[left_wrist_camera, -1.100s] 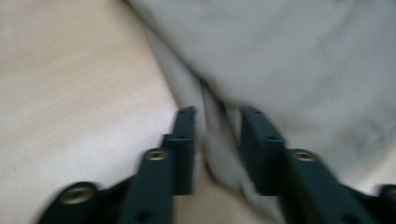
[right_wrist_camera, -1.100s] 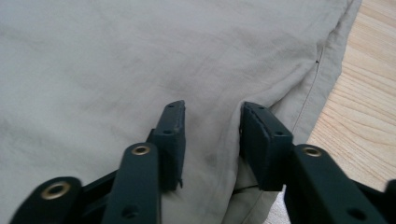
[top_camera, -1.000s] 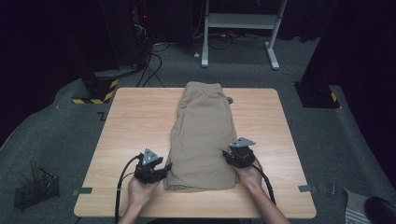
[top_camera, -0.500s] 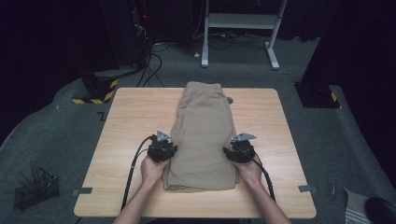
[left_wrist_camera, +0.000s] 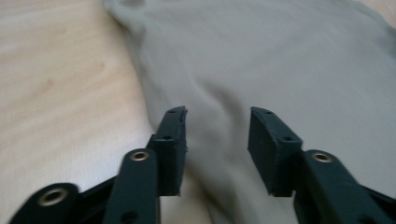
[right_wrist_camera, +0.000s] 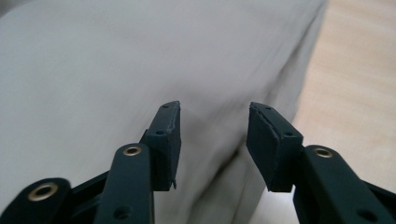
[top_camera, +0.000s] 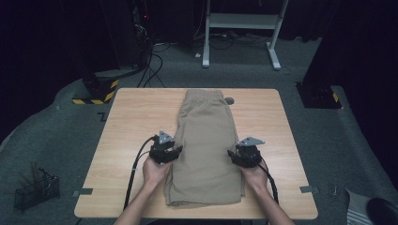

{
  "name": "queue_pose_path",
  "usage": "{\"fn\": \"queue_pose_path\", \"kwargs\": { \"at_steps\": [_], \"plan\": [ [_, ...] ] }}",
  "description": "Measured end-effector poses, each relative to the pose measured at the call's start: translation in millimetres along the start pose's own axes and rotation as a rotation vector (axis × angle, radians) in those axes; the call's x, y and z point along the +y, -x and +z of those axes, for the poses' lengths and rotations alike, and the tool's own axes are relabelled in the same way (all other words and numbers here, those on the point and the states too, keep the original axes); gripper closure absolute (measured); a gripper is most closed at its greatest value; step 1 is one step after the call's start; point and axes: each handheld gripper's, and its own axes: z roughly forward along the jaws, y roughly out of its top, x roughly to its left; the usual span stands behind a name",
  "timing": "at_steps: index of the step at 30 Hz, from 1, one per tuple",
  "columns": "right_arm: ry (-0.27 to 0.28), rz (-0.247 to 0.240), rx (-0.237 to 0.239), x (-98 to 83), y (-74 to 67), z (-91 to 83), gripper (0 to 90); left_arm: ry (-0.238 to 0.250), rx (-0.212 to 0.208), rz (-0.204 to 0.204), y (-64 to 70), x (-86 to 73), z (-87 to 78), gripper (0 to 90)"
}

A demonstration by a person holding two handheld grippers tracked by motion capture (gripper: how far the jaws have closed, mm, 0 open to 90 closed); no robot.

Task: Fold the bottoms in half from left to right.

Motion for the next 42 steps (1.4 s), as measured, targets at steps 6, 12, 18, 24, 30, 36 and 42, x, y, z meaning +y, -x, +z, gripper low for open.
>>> {"fn": "queue_pose_path", "kwargs": {
  "at_steps": [6, 12, 18, 24, 30, 36, 42],
  "plan": [
    [-0.065, 0.000, -0.006, 7.7, 6.8, 22.6, 55.9, -0.074, 0.002, 0.019, 0.0, -4.8, 19.3, 72.4],
    [-0.092, -0.050, 0.034, -10.9, -5.2, -2.1, 55.7, -0.097, -0.043, 0.070, 18.1, -22.0, -3.9, 80.5],
    [0.005, 0.069, 0.017, -11.4, 13.1, -16.2, 39.2, -0.020, -0.026, -0.041, 0.4, -5.7, -6.9, 46.0],
    [-0.012, 0.162, 0.019, 4.4, 35.3, 7.4, 30.2, -0.086, -0.009, -0.112, -15.8, 7.0, 16.6, 36.5],
    [-0.058, 0.170, -0.016, 10.7, 31.9, 26.5, 27.1, -0.093, -0.006, -0.112, -13.4, 5.2, 30.5, 33.0],
    [-0.090, 0.099, -0.073, 17.5, 17.4, 34.3, 28.4, -0.117, 0.001, -0.043, -2.2, 11.0, 37.8, 30.7],
    [-0.100, 0.086, -0.067, 19.0, 9.0, 32.7, 40.9, -0.098, 0.023, 0.010, 9.8, 9.5, 38.6, 46.2]
  ]
}}
